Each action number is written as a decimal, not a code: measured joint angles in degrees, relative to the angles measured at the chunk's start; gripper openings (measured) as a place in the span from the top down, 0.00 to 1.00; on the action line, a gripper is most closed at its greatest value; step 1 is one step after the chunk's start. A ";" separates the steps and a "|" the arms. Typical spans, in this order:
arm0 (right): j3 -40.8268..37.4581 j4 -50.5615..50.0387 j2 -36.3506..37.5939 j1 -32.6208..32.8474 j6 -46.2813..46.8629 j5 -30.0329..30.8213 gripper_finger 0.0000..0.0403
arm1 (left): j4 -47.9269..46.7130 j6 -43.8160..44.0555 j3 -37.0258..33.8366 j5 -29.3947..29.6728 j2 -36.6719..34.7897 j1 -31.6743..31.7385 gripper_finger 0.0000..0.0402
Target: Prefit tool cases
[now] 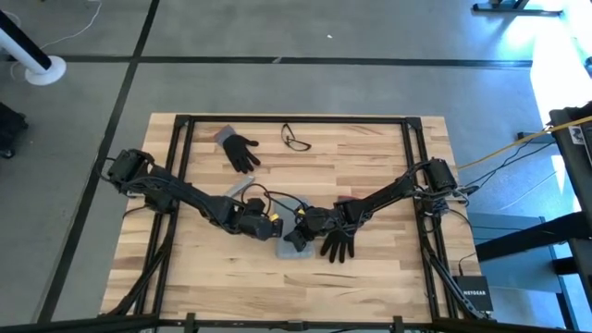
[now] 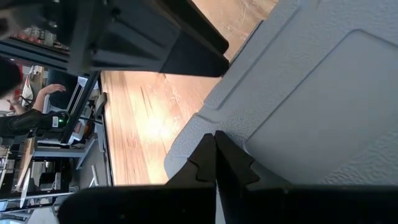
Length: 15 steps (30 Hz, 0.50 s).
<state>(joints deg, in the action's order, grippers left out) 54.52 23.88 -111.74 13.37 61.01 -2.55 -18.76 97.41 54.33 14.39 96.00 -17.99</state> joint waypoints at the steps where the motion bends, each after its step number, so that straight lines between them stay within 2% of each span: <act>1: 0.00 0.00 0.00 0.00 0.00 -0.02 1.00 | 0.78 0.16 0.00 -0.02 0.27 0.02 0.68; 15: -0.02 -0.17 0.04 0.02 0.02 -0.03 1.00 | -0.31 5.46 0.37 -0.10 4.64 0.77 0.68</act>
<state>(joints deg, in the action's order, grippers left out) 54.50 23.70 -111.70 13.39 61.04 -2.58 -19.07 102.87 54.70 14.30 100.64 -17.22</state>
